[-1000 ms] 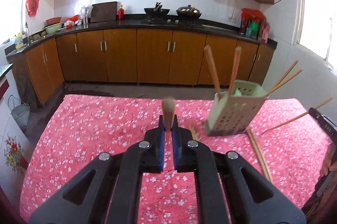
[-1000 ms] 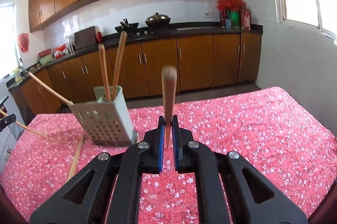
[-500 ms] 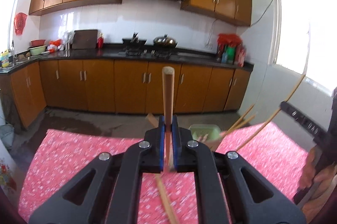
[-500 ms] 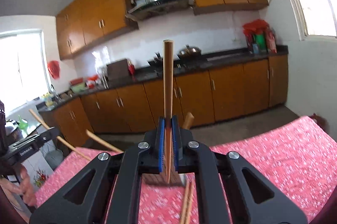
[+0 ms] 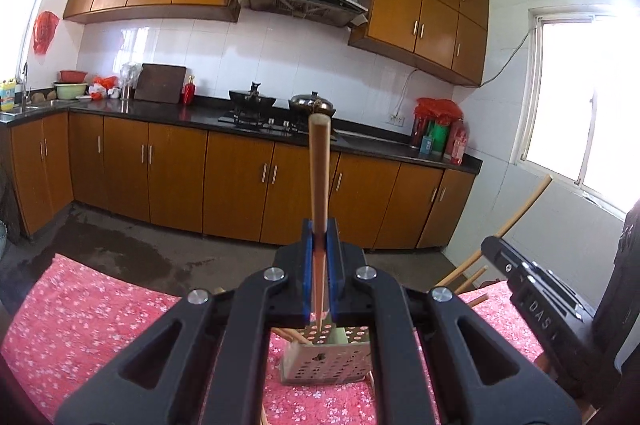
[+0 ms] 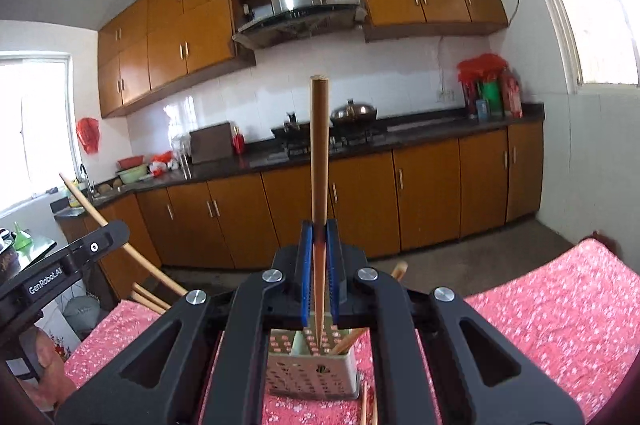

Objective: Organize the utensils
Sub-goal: 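Lower both chopsticks upright into the holder, both grippers, then open both grippers to release the chopsticks into the holder, then move both open grippers back down to the remaining chopsticks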

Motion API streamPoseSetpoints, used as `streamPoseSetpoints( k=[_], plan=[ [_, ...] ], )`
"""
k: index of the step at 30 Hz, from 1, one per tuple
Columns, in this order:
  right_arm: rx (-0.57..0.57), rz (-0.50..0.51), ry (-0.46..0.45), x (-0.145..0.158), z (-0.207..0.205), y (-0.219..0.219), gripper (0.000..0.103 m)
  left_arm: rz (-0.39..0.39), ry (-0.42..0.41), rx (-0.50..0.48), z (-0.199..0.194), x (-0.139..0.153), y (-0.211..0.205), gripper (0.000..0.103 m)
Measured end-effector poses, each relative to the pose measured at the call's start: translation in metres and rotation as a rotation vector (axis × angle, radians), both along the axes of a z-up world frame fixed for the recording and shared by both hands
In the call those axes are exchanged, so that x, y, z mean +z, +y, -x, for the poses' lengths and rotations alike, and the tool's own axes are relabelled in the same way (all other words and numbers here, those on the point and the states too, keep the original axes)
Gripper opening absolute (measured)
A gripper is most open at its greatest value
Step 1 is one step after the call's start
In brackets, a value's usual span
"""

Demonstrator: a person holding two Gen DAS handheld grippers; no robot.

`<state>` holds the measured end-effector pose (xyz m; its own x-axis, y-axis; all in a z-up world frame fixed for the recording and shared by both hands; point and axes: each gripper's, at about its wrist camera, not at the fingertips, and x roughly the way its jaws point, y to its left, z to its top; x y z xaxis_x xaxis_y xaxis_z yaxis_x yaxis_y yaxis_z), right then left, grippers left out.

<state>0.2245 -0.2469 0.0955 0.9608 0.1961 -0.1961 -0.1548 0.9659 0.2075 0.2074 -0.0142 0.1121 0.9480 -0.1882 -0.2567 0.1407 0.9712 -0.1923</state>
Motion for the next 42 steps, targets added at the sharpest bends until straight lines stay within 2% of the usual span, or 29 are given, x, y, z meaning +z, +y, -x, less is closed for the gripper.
streamPoseSetpoints(
  k=[6,8,9,12,17,19,22,24,26,30,34,37,39,42],
  plan=[
    [0.018,0.031,0.035,-0.012,0.002,0.006,0.011,-0.008,0.071,-0.017,-0.019,-0.025,-0.004,0.008],
    [0.017,0.036,0.031,-0.01,0.006,0.004,0.03,-0.005,0.073,-0.017,-0.017,-0.027,-0.001,0.01],
    [0.011,0.035,0.021,-0.008,0.009,0.002,0.033,-0.005,0.07,-0.014,-0.014,-0.026,0.001,0.011],
    [-0.001,0.031,0.0,0.001,0.018,-0.005,0.034,0.002,0.056,-0.001,-0.003,-0.024,0.011,0.02],
    [-0.073,0.015,0.007,0.003,0.038,-0.035,0.034,0.017,0.046,0.048,0.034,-0.022,0.041,0.026],
    [-0.102,0.003,0.051,-0.007,0.041,-0.047,0.034,0.011,0.054,0.08,0.049,-0.028,0.056,0.03],
    [-0.139,0.014,0.218,-0.044,0.033,-0.066,0.034,-0.017,0.097,0.131,0.066,-0.052,0.075,0.033],
    [-0.096,0.025,0.362,-0.08,0.023,-0.069,0.033,-0.051,0.16,0.147,0.068,-0.077,0.084,0.034],
    [-0.025,0.019,0.491,-0.116,0.019,-0.066,0.024,-0.084,0.237,0.147,0.068,-0.105,0.087,0.033],
    [0.103,0.006,0.627,-0.164,0.026,-0.049,0.02,-0.095,0.402,0.081,0.069,-0.164,0.084,0.033],
    [0.142,0.024,0.692,-0.193,0.032,-0.03,0.019,-0.06,0.478,0.018,0.068,-0.191,0.076,0.033],
    [0.147,0.046,0.712,-0.199,0.028,-0.025,0.019,-0.051,0.515,-0.019,0.066,-0.203,0.066,0.033],
    [0.133,0.083,0.726,-0.206,0.024,-0.023,0.01,-0.06,0.537,-0.037,0.064,-0.211,0.062,0.033],
    [0.079,0.114,0.705,-0.207,0.023,-0.024,0.008,-0.069,0.57,-0.062,0.064,-0.222,0.05,0.029]
  ],
)
